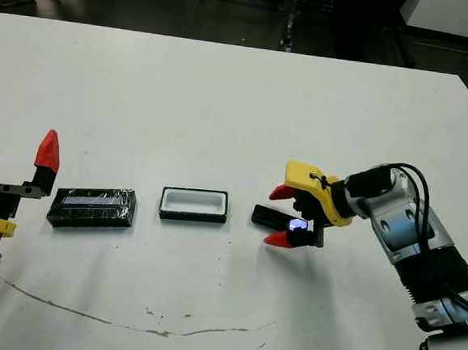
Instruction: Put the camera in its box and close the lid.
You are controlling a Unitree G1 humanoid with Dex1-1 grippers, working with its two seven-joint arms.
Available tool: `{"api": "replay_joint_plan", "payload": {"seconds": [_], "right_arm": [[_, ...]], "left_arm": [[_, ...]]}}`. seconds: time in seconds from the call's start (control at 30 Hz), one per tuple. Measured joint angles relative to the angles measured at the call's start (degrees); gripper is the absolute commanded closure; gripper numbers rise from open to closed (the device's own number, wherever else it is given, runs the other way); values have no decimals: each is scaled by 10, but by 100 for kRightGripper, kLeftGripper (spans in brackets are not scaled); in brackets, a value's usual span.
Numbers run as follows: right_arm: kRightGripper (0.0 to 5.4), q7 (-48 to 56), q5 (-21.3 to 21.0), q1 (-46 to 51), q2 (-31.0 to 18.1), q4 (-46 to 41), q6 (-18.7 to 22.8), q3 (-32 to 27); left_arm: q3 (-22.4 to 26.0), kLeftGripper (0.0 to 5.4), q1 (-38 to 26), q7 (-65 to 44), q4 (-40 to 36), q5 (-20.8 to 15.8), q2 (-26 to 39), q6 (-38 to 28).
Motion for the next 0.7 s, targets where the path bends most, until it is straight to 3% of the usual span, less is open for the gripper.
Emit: {"api": "replay_joint_plan", "payload": {"seconds": [0.47,0.7], "right_arm": [[367,-5,-2,4,19,55,-62,-9],[374,5,-6,-5,27,84,-93,-10]], "left_arm": [[0,0,-20,0,42,4,-1,-28],[-1,0,-36,0,63,10,-1,-39]]}}
